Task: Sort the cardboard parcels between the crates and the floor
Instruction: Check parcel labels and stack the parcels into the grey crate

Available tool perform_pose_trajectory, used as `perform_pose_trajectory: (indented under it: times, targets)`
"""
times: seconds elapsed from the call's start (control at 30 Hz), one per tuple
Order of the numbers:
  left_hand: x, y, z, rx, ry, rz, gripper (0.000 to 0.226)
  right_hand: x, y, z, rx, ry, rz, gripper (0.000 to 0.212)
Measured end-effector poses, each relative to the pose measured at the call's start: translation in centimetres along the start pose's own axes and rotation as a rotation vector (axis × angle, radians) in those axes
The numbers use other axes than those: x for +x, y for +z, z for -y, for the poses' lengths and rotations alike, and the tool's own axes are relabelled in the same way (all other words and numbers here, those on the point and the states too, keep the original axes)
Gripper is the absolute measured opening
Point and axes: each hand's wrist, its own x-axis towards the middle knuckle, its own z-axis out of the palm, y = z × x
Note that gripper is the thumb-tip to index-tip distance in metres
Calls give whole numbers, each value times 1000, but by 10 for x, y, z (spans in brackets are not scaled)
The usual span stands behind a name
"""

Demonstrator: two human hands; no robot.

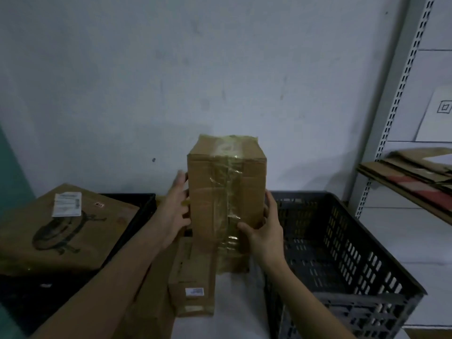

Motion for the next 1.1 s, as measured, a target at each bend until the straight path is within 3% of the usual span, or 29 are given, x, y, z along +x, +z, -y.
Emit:
perform_pose_trajectory:
  times: [0.07, 0.17, 0.27, 0.4, 0.53, 0.6, 0.73, 0.9, 1.0, 1.1]
  targets:
    - [7, -3, -18, -101, -75, 47, 101, 6, -2, 1, -78, -88, -27, 99]
    - [13, 1, -30, -58, -96, 50, 70, 15, -4, 4, -97, -238, 16, 88]
    - [22, -1, -25, -24, -78, 42, 55, 22, -10, 18, 13, -125, 174, 83]
    - [24, -16, -13, 2, -13, 180, 69, 34, -37, 40, 204, 156, 407, 96]
    - [22, -26, 0, 258, 109, 302, 90, 48, -54, 40, 178, 198, 524, 73]
    - [24, -22, 2, 313, 163, 325, 98, 51, -53, 34, 118, 148, 493, 77]
    - [28, -16, -11, -21, -10, 370, 105, 44, -50, 10, -45, 22, 449, 69]
    - [21, 6, -8, 93, -62, 189, 70, 42, -45, 9, -196, -219, 380, 94]
    - [23, 9, 4, -11, -64, 111, 68, 39, -43, 13, -111, -149, 399, 104]
    - [26, 4, 12, -68, -30, 47, 65, 40, -44, 13, -306, -101, 458, 122]
